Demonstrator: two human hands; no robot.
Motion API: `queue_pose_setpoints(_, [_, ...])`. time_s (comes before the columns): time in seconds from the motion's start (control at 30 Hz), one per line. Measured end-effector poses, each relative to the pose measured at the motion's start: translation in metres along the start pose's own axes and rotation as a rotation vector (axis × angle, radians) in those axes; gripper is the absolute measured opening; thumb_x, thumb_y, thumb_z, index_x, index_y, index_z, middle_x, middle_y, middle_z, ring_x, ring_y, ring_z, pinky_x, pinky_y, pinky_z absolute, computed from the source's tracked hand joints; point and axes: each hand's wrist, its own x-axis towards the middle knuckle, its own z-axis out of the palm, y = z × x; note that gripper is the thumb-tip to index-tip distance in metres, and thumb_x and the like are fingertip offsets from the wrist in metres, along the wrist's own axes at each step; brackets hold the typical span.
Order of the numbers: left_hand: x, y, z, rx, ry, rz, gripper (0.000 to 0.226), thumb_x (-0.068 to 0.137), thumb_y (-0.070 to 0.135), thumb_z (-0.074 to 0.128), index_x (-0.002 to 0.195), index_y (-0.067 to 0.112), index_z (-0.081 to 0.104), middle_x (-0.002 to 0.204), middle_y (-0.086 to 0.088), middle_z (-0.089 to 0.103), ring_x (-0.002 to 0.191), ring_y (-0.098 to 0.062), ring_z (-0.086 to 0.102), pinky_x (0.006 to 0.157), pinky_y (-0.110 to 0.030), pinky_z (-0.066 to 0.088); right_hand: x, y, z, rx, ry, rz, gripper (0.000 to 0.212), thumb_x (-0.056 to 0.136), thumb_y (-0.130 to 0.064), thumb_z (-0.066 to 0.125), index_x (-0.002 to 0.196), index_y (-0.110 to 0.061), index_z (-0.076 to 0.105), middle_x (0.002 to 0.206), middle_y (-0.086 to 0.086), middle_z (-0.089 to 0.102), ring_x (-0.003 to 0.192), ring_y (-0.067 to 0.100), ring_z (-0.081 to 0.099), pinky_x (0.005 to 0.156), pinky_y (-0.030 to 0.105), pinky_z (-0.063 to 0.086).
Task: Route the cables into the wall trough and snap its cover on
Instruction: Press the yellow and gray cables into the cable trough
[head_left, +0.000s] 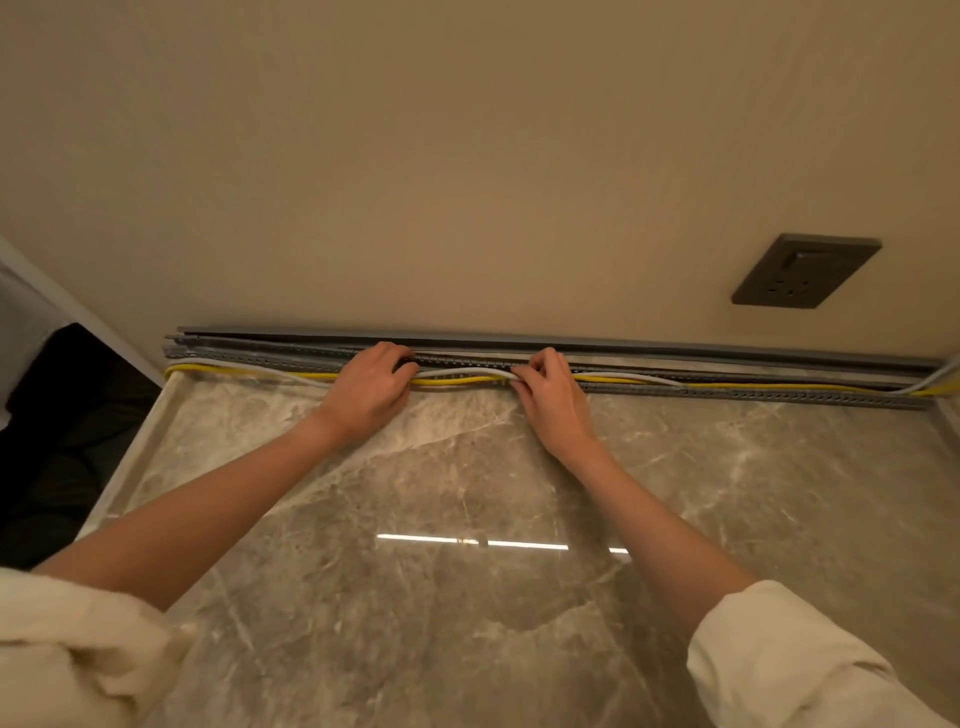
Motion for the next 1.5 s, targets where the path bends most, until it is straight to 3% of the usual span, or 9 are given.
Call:
queue_pose_setpoints(0.23, [0.01, -0.011, -0.011, -0.16, 0.023, -0.059, 0.02, 0.087, 0.006, 0.056, 0.105, 0.001, 0.061, 0.093, -0.021, 0.07, 0.084, -0.037, 0.066, 0.068, -0.043, 0.052, 0.003, 0.001, 0.003, 0.06, -0.028, 0.035, 0.018, 0.093, -0.013, 0.055, 0.108, -0.004, 0.056, 0.107, 0.014, 0.053, 0.095, 0.026, 0.052, 0.074, 0.038, 0.051])
queue_pose_setpoints(0.43, [0.022, -0.017, -0.012, -0.253, 0.024, -0.104, 0.021, 0.09, 0.005, 0.055, 0.104, 0.003, 0.07, 0.106, -0.014, 0.072, 0.097, -0.031, 0.067, 0.078, -0.042, 0.054, 0.002, 0.002, 0.003, 0.021, 0.014, 0.021, 0.014, 0.092, -0.013, 0.056, 0.098, -0.001, 0.061, 0.104, 0.015, 0.055, 0.09, 0.024, 0.054, 0.068, 0.035, 0.051])
queue_pose_setpoints(0.57, [0.013, -0.01, -0.001, -0.239, 0.095, -0.104, 0.019, 0.086, 0.0, 0.06, 0.102, 0.001, 0.071, 0.108, -0.019, 0.07, 0.098, -0.035, 0.065, 0.077, -0.043, 0.055, 0.002, 0.001, 0.0, -0.044, -0.022, -0.004, 0.016, 0.091, -0.008, 0.056, 0.104, 0.0, 0.063, 0.1, 0.015, 0.058, 0.089, 0.027, 0.055, 0.073, 0.038, 0.051])
queue_pose_setpoints(0.73, [0.004, -0.008, 0.004, -0.157, 0.095, -0.09, 0.029, 0.086, -0.001, 0.061, 0.115, 0.0, 0.063, 0.111, -0.022, 0.061, 0.103, -0.038, 0.057, 0.084, -0.045, 0.053, -0.012, 0.0, -0.003, -0.098, -0.098, -0.05, 0.044, 0.081, 0.004, 0.057, 0.124, -0.002, 0.051, 0.11, 0.018, 0.056, 0.098, 0.031, 0.054, 0.083, 0.037, 0.049])
queue_pose_setpoints(0.97, [-0.01, -0.005, 0.007, -0.137, 0.101, -0.078, 0.027, 0.09, 0.011, 0.055, 0.115, -0.001, 0.059, 0.111, -0.019, 0.061, 0.1, -0.033, 0.058, 0.086, -0.044, 0.052, -0.015, -0.009, -0.004, -0.159, -0.209, -0.012, 0.049, 0.083, -0.001, 0.056, 0.131, -0.005, 0.047, 0.122, 0.017, 0.052, 0.112, 0.031, 0.048, 0.099, 0.04, 0.041])
queue_pose_setpoints(1.1, [-0.014, -0.002, 0.01, -0.086, 0.06, -0.125, 0.033, 0.084, 0.018, 0.06, 0.113, 0.003, 0.063, 0.109, -0.019, 0.058, 0.1, -0.035, 0.055, 0.084, -0.044, 0.046, -0.002, -0.02, -0.009, -0.231, -0.229, 0.016, 0.038, 0.081, 0.0, 0.052, 0.119, -0.005, 0.054, 0.115, 0.012, 0.057, 0.106, 0.029, 0.051, 0.093, 0.038, 0.041])
queue_pose_setpoints(1.27, [-0.015, -0.005, 0.01, -0.148, -0.011, -0.165, 0.046, 0.085, 0.025, 0.058, 0.128, 0.01, 0.054, 0.119, -0.013, 0.056, 0.111, -0.03, 0.051, 0.099, -0.042, 0.037, 0.015, -0.044, -0.016, -0.284, -0.264, 0.107, 0.023, 0.082, -0.002, 0.056, 0.104, -0.002, 0.058, 0.107, 0.016, 0.061, 0.099, 0.034, 0.058, 0.083, 0.039, 0.045])
queue_pose_setpoints(1.37, [-0.022, -0.012, 0.003, -0.244, 0.079, -0.125, 0.042, 0.085, 0.016, 0.059, 0.126, 0.007, 0.056, 0.12, -0.014, 0.061, 0.113, -0.031, 0.054, 0.102, -0.041, 0.038, 0.023, -0.063, -0.012, -0.244, -0.24, 0.022, 0.025, 0.082, -0.001, 0.057, 0.107, -0.002, 0.057, 0.108, 0.015, 0.059, 0.101, 0.033, 0.055, 0.085, 0.04, 0.044])
queue_pose_setpoints(1.5, [-0.042, -0.038, -0.011, -0.237, 0.226, -0.17, 0.035, 0.083, 0.008, 0.061, 0.118, 0.003, 0.06, 0.115, -0.018, 0.063, 0.106, -0.034, 0.058, 0.094, -0.045, 0.046, 0.043, -0.086, -0.002, -0.106, -0.218, -0.084, 0.027, 0.085, -0.003, 0.051, 0.111, -0.001, 0.056, 0.11, 0.017, 0.057, 0.104, 0.033, 0.052, 0.09, 0.041, 0.044])
